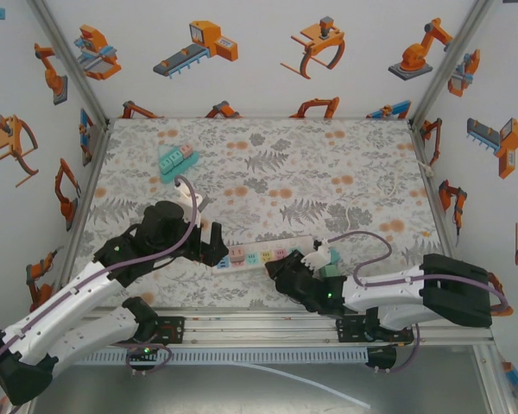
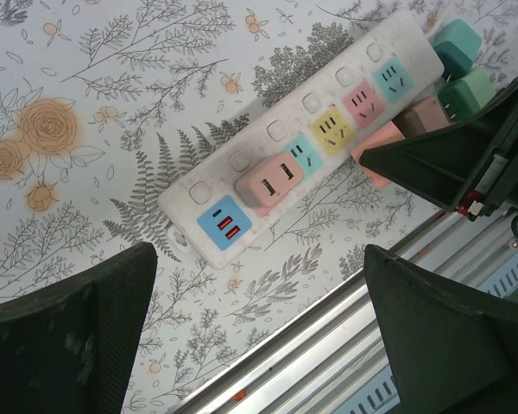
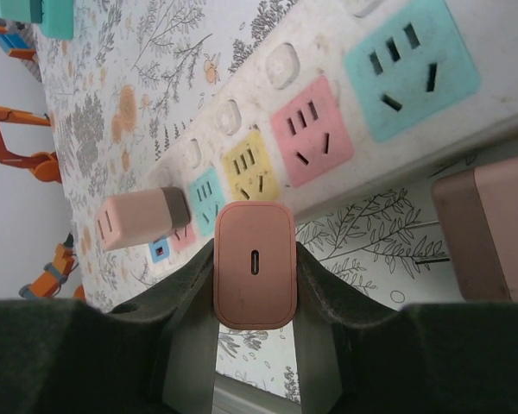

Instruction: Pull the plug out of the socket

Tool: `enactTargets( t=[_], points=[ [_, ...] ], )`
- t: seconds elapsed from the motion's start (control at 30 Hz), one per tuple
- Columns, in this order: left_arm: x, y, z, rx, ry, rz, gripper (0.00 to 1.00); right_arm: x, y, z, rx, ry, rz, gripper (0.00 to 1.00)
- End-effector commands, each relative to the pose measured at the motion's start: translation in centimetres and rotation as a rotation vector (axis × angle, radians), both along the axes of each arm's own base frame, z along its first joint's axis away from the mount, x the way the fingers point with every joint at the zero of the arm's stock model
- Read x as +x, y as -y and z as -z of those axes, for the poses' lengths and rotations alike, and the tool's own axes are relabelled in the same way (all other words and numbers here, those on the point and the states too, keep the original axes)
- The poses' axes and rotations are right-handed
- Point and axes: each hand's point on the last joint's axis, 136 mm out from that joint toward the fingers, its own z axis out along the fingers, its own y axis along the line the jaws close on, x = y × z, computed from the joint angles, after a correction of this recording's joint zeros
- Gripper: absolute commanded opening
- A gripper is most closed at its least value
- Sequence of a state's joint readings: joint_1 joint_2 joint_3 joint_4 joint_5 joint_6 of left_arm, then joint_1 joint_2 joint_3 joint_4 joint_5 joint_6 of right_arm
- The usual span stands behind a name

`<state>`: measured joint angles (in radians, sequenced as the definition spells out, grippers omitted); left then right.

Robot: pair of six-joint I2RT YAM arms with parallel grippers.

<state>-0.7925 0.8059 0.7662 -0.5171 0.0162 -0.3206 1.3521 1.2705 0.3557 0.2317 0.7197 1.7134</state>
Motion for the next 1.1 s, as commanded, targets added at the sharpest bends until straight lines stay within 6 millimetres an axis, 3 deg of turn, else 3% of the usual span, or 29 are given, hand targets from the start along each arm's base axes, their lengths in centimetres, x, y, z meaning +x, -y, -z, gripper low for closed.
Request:
enactTargets(
  t=[0.0,0.13,0.33,0.57,0.83,1.0,1.07],
  points=[
    [-0.2,-0.3,0.7,0.026,-0.005,0.003,0.97,0.1,1.3,1.2,-0.007,-0.009,0.067,0.12],
    [-0.2,-0.3,0.9,0.03,-0.01,0.0,0.97,-0.1,1.2,1.6,-0.009,-0.032,0.075,0.14],
    [-0.3,-0.6,1.0,0.026,-0.012,-0.012,0.97,-0.5,2.6,3.1,-0.005,-0.083,0.138,0.24],
    [-0.2,-0.7,1.2,0.029,-0.014,-0.025,0.97,-0.6,3.0,2.9,-0.036,-0.093,0.146,0.42],
    [-0.3,-0.9,1.3,0.025,-0.019,-0.032,0.97,-1.1,3.8,3.0,-0.02,-0.145,0.177,0.49],
    [-0.3,-1.1,1.2,0.018,-0.014,-0.044,0.97,-1.5,4.3,2.0,-0.032,-0.164,0.173,0.55],
    [-0.3,-1.1,1.3,0.018,-0.012,-0.048,0.97,-1.6,4.9,1.7,-0.043,-0.169,0.172,0.65]
  ],
)
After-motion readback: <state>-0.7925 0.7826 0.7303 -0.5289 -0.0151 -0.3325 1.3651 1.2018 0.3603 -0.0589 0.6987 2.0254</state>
